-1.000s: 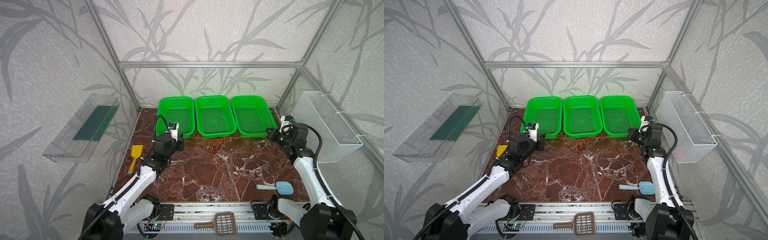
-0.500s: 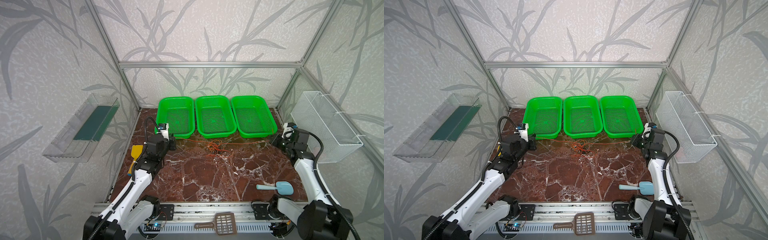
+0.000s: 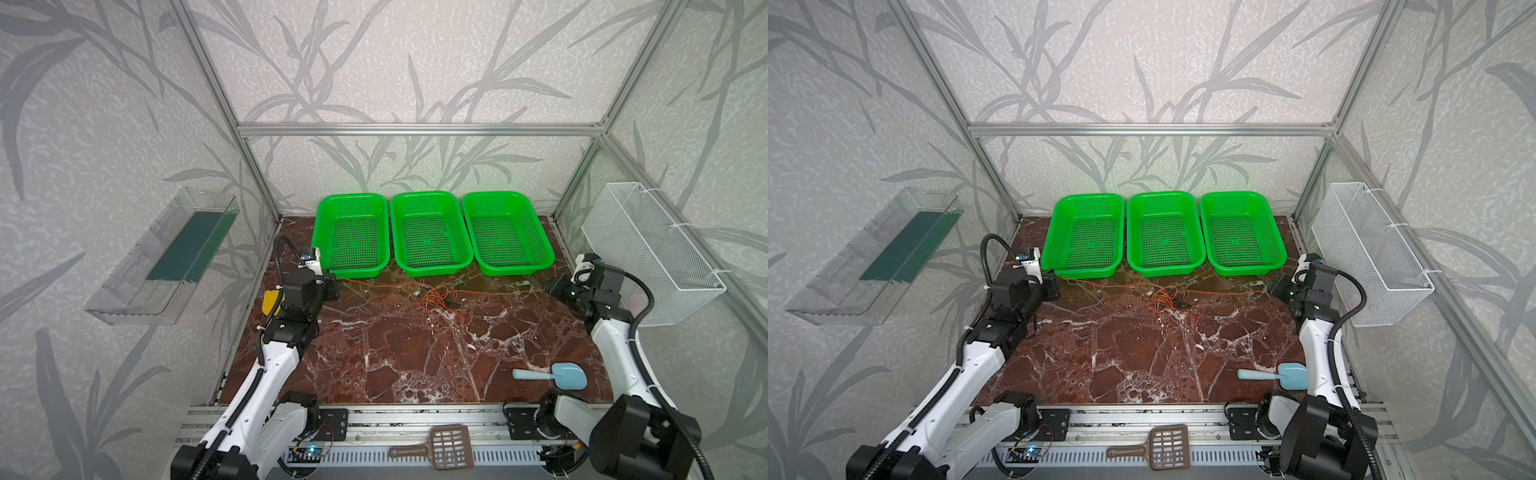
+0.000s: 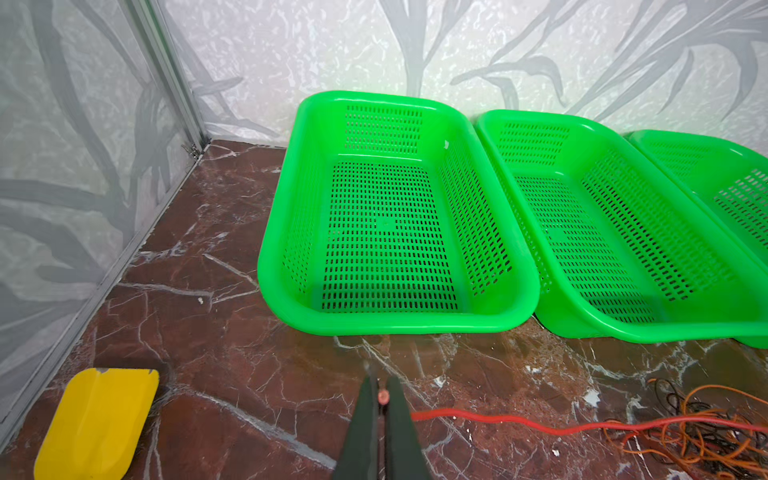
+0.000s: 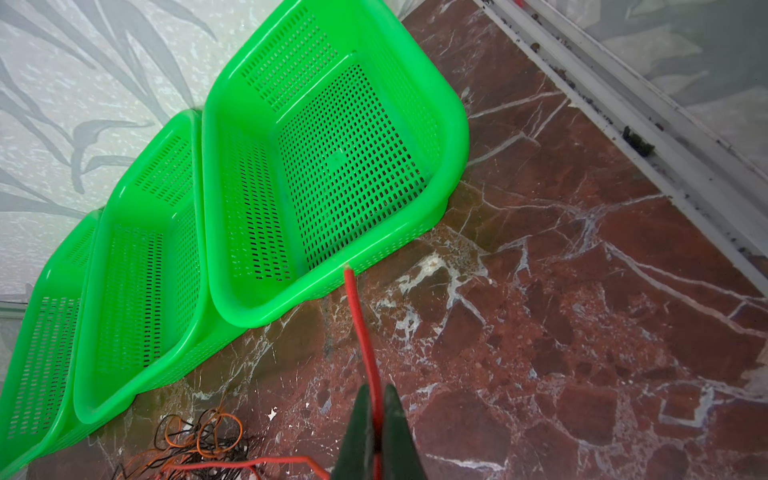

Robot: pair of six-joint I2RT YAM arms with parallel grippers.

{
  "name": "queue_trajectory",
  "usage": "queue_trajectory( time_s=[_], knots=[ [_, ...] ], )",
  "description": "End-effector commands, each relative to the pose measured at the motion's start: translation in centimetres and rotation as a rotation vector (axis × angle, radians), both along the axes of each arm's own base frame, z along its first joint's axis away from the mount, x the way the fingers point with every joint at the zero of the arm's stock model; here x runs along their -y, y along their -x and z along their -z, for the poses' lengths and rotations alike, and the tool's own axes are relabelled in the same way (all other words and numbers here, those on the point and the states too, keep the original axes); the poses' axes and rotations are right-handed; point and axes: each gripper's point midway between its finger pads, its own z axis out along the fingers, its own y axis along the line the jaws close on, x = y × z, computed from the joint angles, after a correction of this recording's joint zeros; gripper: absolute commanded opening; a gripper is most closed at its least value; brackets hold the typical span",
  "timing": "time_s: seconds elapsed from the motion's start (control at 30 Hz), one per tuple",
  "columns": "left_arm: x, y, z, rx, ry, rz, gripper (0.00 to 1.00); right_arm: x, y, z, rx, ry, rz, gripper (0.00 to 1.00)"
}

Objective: Untangle the cables

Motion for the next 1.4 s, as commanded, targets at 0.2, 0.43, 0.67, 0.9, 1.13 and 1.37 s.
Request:
queue_trajectory(
  time_s=[0.2, 0.43, 0.67, 0.9, 1.13, 1.37],
  knots=[
    [-1.1, -0.2, -2.4, 0.052, 0.023, -0.045, 0.00, 0.0, -0.1, 2.3, -0.052, -0.014, -0.017, 0.00],
    [0.5, -0.6, -5.0, 0.103, 0.088, 0.029, 0.00, -1.4, -0.2, 2.9, -0.077, -0.058, -0.089, 0.09],
    [4.8, -1.4, -7.4, 0.118, 0.199, 0.232, 0.00, -6.9, -0.4, -0.2, 0.021, 0.235, -0.250, 0.64],
    [7.2, -1.4, -10.4, 0.161, 0.197, 0.310, 0.00, -13.0, -0.6, -1.0, 0.107, 0.253, -0.415, 0.70],
    [9.5, -1.8, -12.7, 0.188, 0.165, 0.368, 0.00, -28.0, 1.8, 0.1, 0.231, 0.226, -0.945, 0.71],
    [11.7, -2.4, -15.5, 0.224, 0.166, 0.429, 0.00, -36.1, 2.9, 3.8, 0.230, 0.170, -1.152, 0.68]
  ],
)
